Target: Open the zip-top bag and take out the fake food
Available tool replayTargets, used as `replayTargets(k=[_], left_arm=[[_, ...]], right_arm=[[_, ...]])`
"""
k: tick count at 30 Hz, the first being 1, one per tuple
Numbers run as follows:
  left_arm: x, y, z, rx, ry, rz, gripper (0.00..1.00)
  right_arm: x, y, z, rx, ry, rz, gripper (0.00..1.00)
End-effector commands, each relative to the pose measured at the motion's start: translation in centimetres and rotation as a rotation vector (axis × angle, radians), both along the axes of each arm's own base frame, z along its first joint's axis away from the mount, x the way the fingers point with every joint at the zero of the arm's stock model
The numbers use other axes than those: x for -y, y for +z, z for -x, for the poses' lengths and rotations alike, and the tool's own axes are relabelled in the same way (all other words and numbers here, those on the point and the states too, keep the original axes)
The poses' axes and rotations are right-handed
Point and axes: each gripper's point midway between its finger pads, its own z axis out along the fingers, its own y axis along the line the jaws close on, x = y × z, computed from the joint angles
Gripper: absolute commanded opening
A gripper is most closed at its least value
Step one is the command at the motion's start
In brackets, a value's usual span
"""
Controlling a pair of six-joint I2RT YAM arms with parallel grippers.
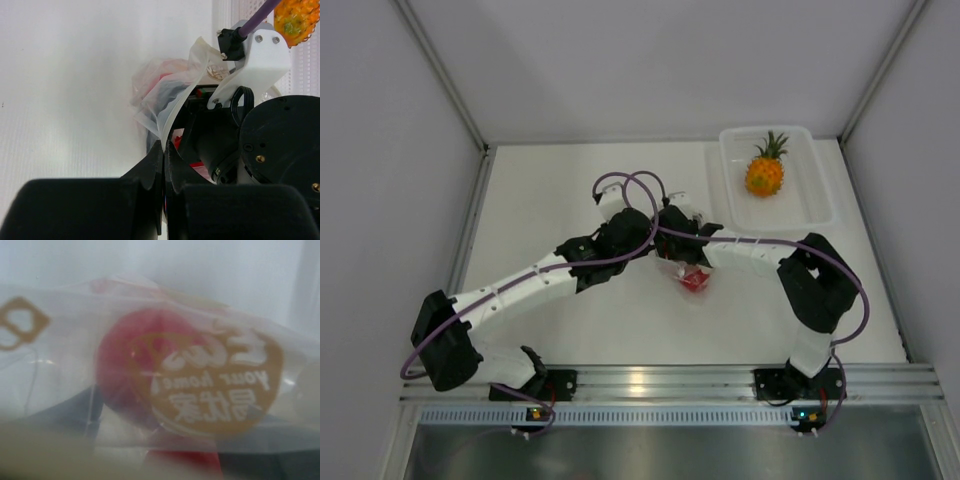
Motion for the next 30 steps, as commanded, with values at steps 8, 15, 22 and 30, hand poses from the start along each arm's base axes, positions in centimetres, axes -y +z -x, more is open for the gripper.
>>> replayTargets(k=[8,15,22,30], left_arm=[[-0.3,2.8,-1.0,0.088,0.008,-0.021,0.00],[0.4,2.4,-0.7,0.067,-0.015,-0.003,0.00],[0.6,2.4,-0.3,0.058,-0.047,0.000,0.00],[1.1,2.1,0.2,0.043,-0.091,0.000,0.00]], right_arm=[[-1.2,5.0,-0.9,0.131,0.016,-0.098,0.46],[-1.0,2.7,-2.3,0.101,0.009,-0.021,0.69],[-1.1,1.4,-4.4,0.088,-0.002,-0.006,0.79],[-1.4,0.8,-5.6,0.097,0.002,-0.034,0.99]])
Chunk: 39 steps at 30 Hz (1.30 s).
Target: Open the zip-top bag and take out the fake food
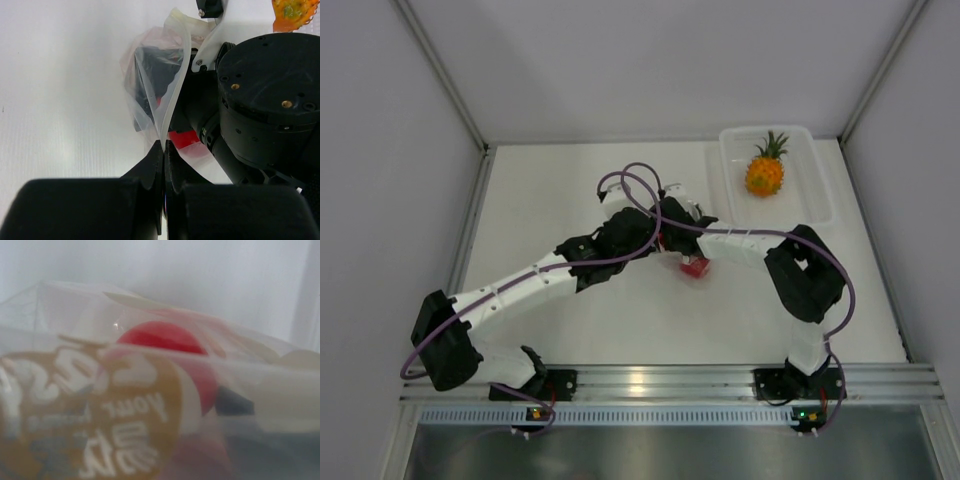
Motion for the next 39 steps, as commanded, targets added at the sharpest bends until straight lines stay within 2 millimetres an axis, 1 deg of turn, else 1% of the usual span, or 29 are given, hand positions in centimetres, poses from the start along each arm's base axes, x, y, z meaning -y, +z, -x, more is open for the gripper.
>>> replayTargets(k=[1,3,4,6,7,8,11,12,13,14,15,16,17,19,20,21,23,24,26,27,28,30,32,33,36,37,38,39], left_arm=[[0.8,2.1,-0.1,0.036,-0.028,0.039,0.00],[0.9,2.0,-0.2,0.035,-0.031,0.037,0.00],[0.9,2.1,-0.2,0.036,-0.029,0.038,0.00],[0.9,2.1,-0.2,0.036,-0.028,0.040,0.00],[1.0,2.2,-0.3,0.038,-0.026,0.042,0.00],[1.0,2.0,-0.3,0.036,-0.025,0.035,0.00],[0.9,2.1,-0.7,0.044,-0.021,0.021,0.00],[0.8,1.9,-0.8,0.042,-0.016,0.009,0.00],[0.7,2.0,-0.9,0.044,-0.010,0.009,0.00],[0.4,2.3,-1.2,0.053,0.004,0.007,0.00],[0.1,2.3,-1.4,0.056,0.012,-0.002,0.00],[-0.1,2.4,-1.6,0.059,0.018,-0.003,0.00],[-0.3,2.5,-1.7,0.063,0.020,-0.009,0.00],[-0.8,2.5,-2.1,0.066,0.035,-0.020,0.00],[-0.9,2.5,-2.2,0.069,0.037,-0.025,0.00],[-1.1,2.6,-2.4,0.074,0.042,-0.036,0.00],[-1.1,2.6,-2.6,0.080,0.044,-0.044,0.00],[-1.0,2.4,-2.6,0.076,0.039,-0.052,0.00],[-0.9,2.6,-2.7,0.080,0.030,-0.053,0.00],[-0.9,2.4,-2.7,0.080,0.023,-0.066,0.00],[-0.7,2.7,-2.6,0.083,0.012,-0.062,0.00],[-0.6,2.7,-2.5,0.087,-0.016,-0.075,0.00],[-0.5,3.0,-2.3,0.092,-0.033,-0.078,0.00],[-0.6,3.1,-2.3,0.098,-0.039,-0.085,0.00],[-1.0,3.4,-2.2,0.110,-0.045,-0.101,0.00],[-1.3,3.2,-2.1,0.107,-0.038,-0.114,0.00],[-1.9,3.3,-2.4,0.118,-0.011,-0.130,0.00],[-2.4,3.0,-2.4,0.116,0.009,-0.144,0.00]], right_arm=[[-0.8,1.3,-2.4,0.060,-0.013,-0.056,0.99],[-0.7,1.3,-2.9,0.068,-0.026,-0.060,1.00],[-1.0,1.6,-3.1,0.086,-0.025,-0.075,0.99],[-0.9,1.8,-3.5,0.104,-0.036,-0.091,0.98],[-1.2,2.3,-3.8,0.128,-0.039,-0.108,0.97],[-1.2,2.1,-4.0,0.127,-0.041,-0.105,0.95],[-1.3,2.0,-4.4,0.114,-0.041,-0.098,0.84],[-1.2,1.8,-4.2,0.109,-0.041,-0.096,0.77],[-1.2,1.8,-3.9,0.104,-0.038,-0.104,0.74],[-1.4,2.9,-3.9,0.130,-0.035,-0.135,0.71],[-1.1,2.5,-3.2,0.120,-0.028,-0.134,0.63],[-1.2,2.8,-2.8,0.120,-0.021,-0.143,0.60],[-1.2,3.8,-2.5,0.133,-0.018,-0.165,0.59],[-1.1,4.1,-1.6,0.128,-0.004,-0.180,0.53],[-1.3,5.5,-1.2,0.149,0.006,-0.206,0.52],[-1.4,5.7,-0.6,0.145,0.018,-0.212,0.51],[-1.7,6.7,0.1,0.152,0.040,-0.223,0.48],[-2.1,8.0,0.6,0.167,0.062,-0.238,0.48],[-2.5,8.7,1.6,0.158,0.102,-0.233,0.46],[-3.0,9.9,2.0,0.169,0.127,-0.249,0.45],[-3.4,10.1,2.6,0.154,0.150,-0.253,0.44],[-4.0,11.7,3.3,0.175,0.187,-0.262,0.43],[-4.0,12.7,3.9,0.179,0.207,-0.254,0.43],[-4.4,13.6,4.1,0.189,0.219,-0.264,0.43],[-4.0,15.5,4.6,0.205,0.220,-0.280,0.40],[-3.9,15.9,4.8,0.208,0.223,-0.282,0.38],[-3.7,16.7,5.0,0.225,0.228,-0.293,0.38],[-3.4,16.5,5.1,0.228,0.227,-0.287,0.38]])
